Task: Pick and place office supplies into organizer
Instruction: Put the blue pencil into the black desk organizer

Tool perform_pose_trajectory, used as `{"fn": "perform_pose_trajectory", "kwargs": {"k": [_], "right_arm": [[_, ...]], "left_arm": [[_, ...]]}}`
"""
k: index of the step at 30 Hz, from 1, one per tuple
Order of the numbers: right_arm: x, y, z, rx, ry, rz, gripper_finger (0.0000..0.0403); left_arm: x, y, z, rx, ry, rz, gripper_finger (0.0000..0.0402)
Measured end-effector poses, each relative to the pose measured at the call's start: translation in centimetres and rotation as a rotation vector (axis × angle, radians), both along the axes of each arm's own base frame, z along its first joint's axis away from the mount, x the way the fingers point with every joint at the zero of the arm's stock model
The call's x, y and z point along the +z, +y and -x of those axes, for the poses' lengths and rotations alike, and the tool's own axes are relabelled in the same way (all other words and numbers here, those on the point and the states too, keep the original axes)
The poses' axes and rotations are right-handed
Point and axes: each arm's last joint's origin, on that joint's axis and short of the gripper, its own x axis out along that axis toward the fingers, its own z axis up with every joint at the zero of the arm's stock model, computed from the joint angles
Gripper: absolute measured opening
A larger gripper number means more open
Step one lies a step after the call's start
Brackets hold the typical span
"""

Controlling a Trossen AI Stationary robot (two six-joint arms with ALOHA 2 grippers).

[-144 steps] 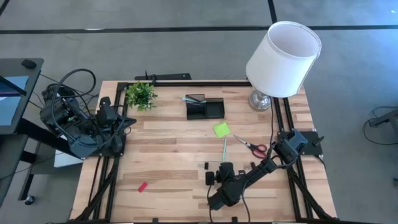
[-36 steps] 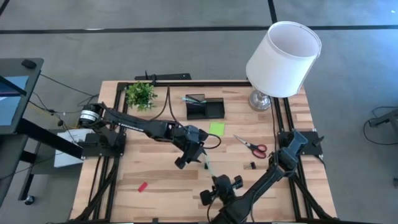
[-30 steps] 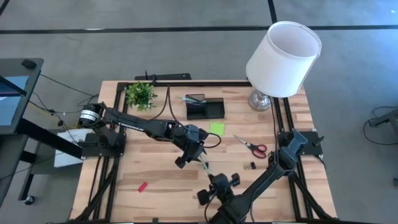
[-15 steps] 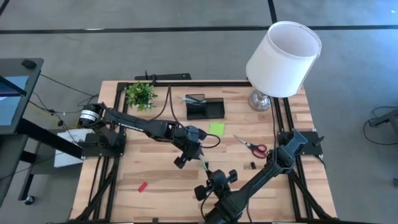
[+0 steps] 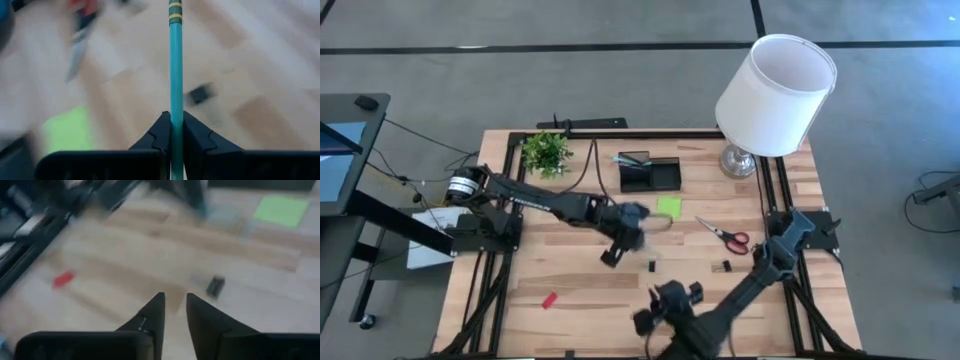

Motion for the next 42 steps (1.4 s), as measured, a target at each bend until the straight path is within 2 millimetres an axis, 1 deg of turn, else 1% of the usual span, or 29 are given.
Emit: {"fn": "perform_pose_trajectory", "kwargs": {"k": [3,5,7,9,11,13,16,18,21,23,24,26,28,30,33,35,38,40,42], "right_arm": [[1.7,0.9,0.9,0.049,-0.029,-0.110,0.0089],[3.4,1.2,1.8,0.070,-0.036,-0.182,0.0091],[5.3,1.3,2.9,0.084,-0.061,-0.218,0.0090],[7.1,1.3,4.2,0.098,-0.107,-0.224,0.0085],[8.8,1.0,5.3,0.116,-0.156,-0.207,0.0079],[10.6,0.3,6.2,0.136,-0.204,-0.164,0.0073],[12.8,-0.6,7.2,0.174,-0.278,-0.066,0.0066],[14.0,-1.0,7.4,0.199,-0.320,0.009,0.0063],[15.2,-1.5,8.0,0.222,-0.360,0.136,0.0063],[15.8,-2.0,8.1,0.225,-0.364,0.203,0.0063],[15.8,-2.3,8.0,0.225,-0.356,0.237,0.0063],[15.8,-2.7,7.9,0.235,-0.324,0.292,0.0062],[15.7,-3.2,7.7,0.237,-0.289,0.333,0.0062],[15.7,-3.8,7.7,0.236,-0.254,0.365,0.0062],[15.8,-4.4,7.3,0.257,-0.198,0.424,0.0062],[16.2,-4.8,7.4,0.276,-0.171,0.477,0.0062],[17.6,-5.8,8.0,0.283,-0.157,0.544,0.0062],[18.6,-6.5,8.7,0.291,-0.150,0.575,0.0062],[19.6,-7.3,9.3,0.295,-0.148,0.586,0.0062]], "left_arm": [[0.6,0.4,-0.2,0.082,0.004,-0.010,0.0010],[1.3,0.4,-0.4,0.125,0.002,0.009,0.0010],[2.3,1.0,-0.6,0.177,-0.022,0.031,0.0009],[3.9,2.2,-1.0,0.235,-0.075,0.051,0.0009],[5.7,3.8,-1.1,0.317,-0.121,0.083,0.0009],[7.7,6.0,-0.8,0.410,-0.176,0.140,0.0009],[10.3,10.2,0.9,0.541,-0.263,0.260,0.0009],[12.1,12.8,2.5,0.589,-0.330,0.342,0.0010],[14.8,15.5,4.9,0.591,-0.474,0.403,0.0010],[15.8,16.6,6.0,0.562,-0.600,0.414,0.0010],[15.9,17.2,6.3,0.543,-0.661,0.424,0.0010],[15.6,18.0,6.8,0.519,-0.751,0.467,0.0010],[14.6,18.5,7.0,0.509,-0.827,0.507,0.0010],[12.9,18.6,7.2,0.506,-0.886,0.543,0.0010],[9.1,18.6,7.3,0.504,-0.986,0.564,0.0010],[7.0,18.5,7.5,0.505,-1.075,0.555,0.0010],[4.7,18.7,7.6,0.548,-1.161,0.526,0.0010],[3.0,19.3,7.1,0.599,-1.142,0.507,0.0010],[1.8,20.1,6.1,0.615,-1.109,0.492,0.0010]]}}
